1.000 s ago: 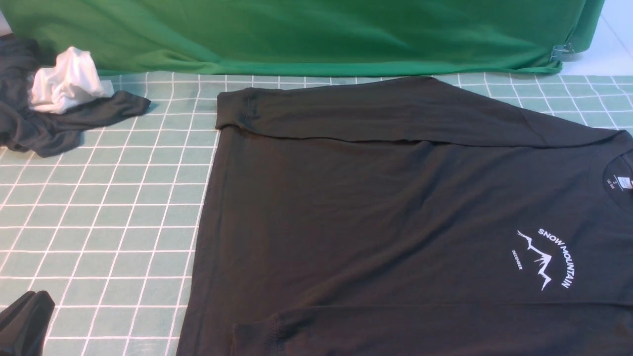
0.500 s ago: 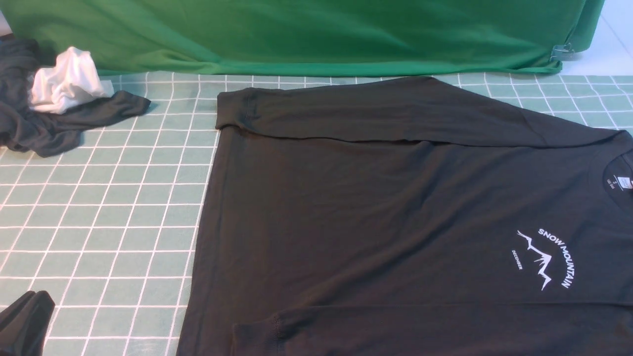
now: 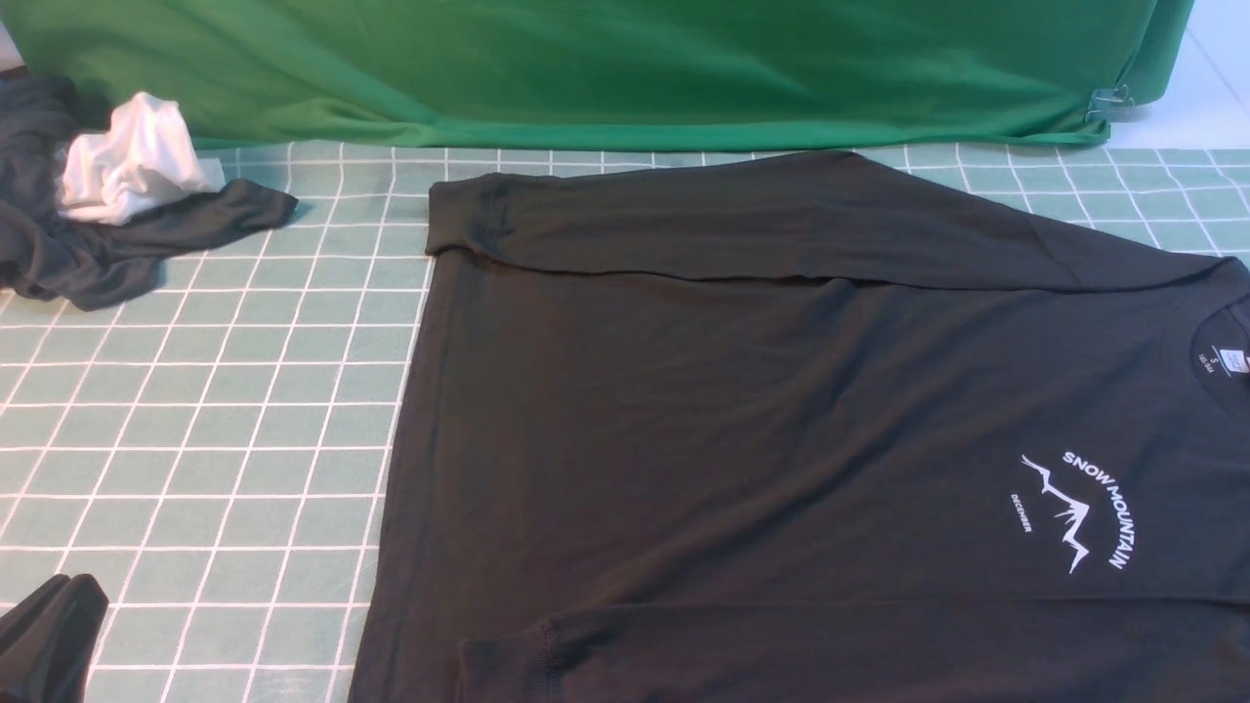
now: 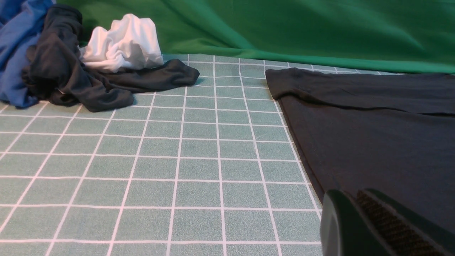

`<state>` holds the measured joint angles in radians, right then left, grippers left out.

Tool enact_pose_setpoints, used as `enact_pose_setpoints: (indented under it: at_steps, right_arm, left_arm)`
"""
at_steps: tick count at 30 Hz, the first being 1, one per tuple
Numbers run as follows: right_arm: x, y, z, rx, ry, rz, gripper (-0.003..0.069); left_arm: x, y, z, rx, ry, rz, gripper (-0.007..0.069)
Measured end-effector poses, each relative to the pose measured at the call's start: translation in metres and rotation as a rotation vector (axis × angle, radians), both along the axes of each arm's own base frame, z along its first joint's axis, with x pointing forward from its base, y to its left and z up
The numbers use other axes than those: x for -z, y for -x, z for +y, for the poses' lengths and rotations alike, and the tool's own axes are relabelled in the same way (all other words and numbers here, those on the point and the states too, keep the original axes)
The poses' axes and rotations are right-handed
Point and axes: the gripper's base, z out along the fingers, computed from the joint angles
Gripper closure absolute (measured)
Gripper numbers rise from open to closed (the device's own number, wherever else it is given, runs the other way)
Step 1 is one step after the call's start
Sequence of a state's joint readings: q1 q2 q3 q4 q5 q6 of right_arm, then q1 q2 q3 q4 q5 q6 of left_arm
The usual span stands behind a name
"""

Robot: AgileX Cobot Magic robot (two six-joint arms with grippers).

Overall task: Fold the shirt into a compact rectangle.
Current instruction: 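Grasp the left edge of the dark T-shirt lying flat on the table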

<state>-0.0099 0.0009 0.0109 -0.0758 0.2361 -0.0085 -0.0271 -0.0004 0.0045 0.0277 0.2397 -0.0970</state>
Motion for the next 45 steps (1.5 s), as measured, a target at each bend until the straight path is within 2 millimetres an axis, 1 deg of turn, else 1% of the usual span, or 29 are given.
enact_pose_setpoints:
  at_steps: [11,17,20,23,24,25,26,28,29,31,32,33,35,42,43,44,45]
  right_arm:
    - [0.000,0.000,0.000,0.000,0.000,0.000,0.0413]
    - [0.000,0.000,0.000,0.000,0.000,0.000,0.0413]
    - [-0.002,0.000,0.000,-0.001,0.000,-0.018,0.0413]
    - [-0.007,-0.001,0.001,-0.005,-0.008,-0.083,0.0413]
    - [-0.010,-0.001,0.001,-0.006,-0.028,-0.111,0.0413]
    - [-0.013,-0.001,0.001,-0.004,-0.099,-0.144,0.0413]
    - [-0.016,-0.001,0.002,-0.003,-0.181,-0.178,0.0413]
    - [-0.021,-0.001,0.002,0.000,-0.407,-0.240,0.0413]
    - [-0.024,-0.001,0.001,-0.003,-0.508,-0.274,0.0413]
    - [-0.028,0.000,0.001,-0.008,-0.650,-0.311,0.0413]
    - [-0.029,0.000,0.001,-0.010,-0.670,-0.318,0.0413]
    - [-0.030,0.000,0.001,-0.014,-0.721,-0.336,0.0413]
    - [-0.032,0.001,0.001,-0.022,-0.766,-0.359,0.0413]
    - [-0.036,0.001,0.000,-0.034,-0.824,-0.395,0.0413]
    - [-0.039,0.002,0.000,-0.047,-0.828,-0.431,0.0413]
    - [-0.042,0.003,0.000,-0.061,-0.826,-0.473,0.0417]
    - [-0.047,0.005,-0.001,-0.077,-0.822,-0.524,0.0425]
  left_arm:
    - [0.000,0.000,0.000,0.000,-0.003,0.000,0.0609]
    - [0.000,0.000,0.001,0.005,-0.088,-0.001,0.0609]
    - [0.000,0.000,0.001,0.005,-0.094,-0.002,0.0609]
    - [-0.002,0.000,0.001,0.006,-0.092,-0.021,0.0609]
    - [-0.003,0.000,0.000,0.006,-0.051,-0.035,0.0609]
    - [-0.005,-0.001,-0.001,0.006,0.057,-0.056,0.0609]
    - [-0.006,-0.001,-0.003,0.004,0.196,-0.064,0.0609]
    - [-0.009,-0.001,-0.005,-0.002,0.553,-0.066,0.0609]
    - [-0.009,-0.001,-0.007,-0.004,0.704,-0.060,0.0609]
    - [-0.011,0.000,-0.009,-0.007,1.005,-0.041,0.0609]
    - [-0.011,0.000,-0.009,-0.007,1.026,-0.040,0.0609]
    - [-0.012,0.000,-0.010,-0.007,1.132,-0.037,0.0609]
    - [-0.014,-0.001,-0.009,-0.013,1.218,-0.049,0.0609]
    - [-0.018,-0.001,-0.005,-0.032,1.373,-0.102,0.0609]
    - [-0.021,0.000,-0.005,-0.028,1.415,-0.104,0.0609]
    - [-0.027,0.001,-0.007,-0.006,1.416,-0.103,0.0609]
    - [-0.043,0.004,-0.008,0.036,1.381,-0.123,0.0609]
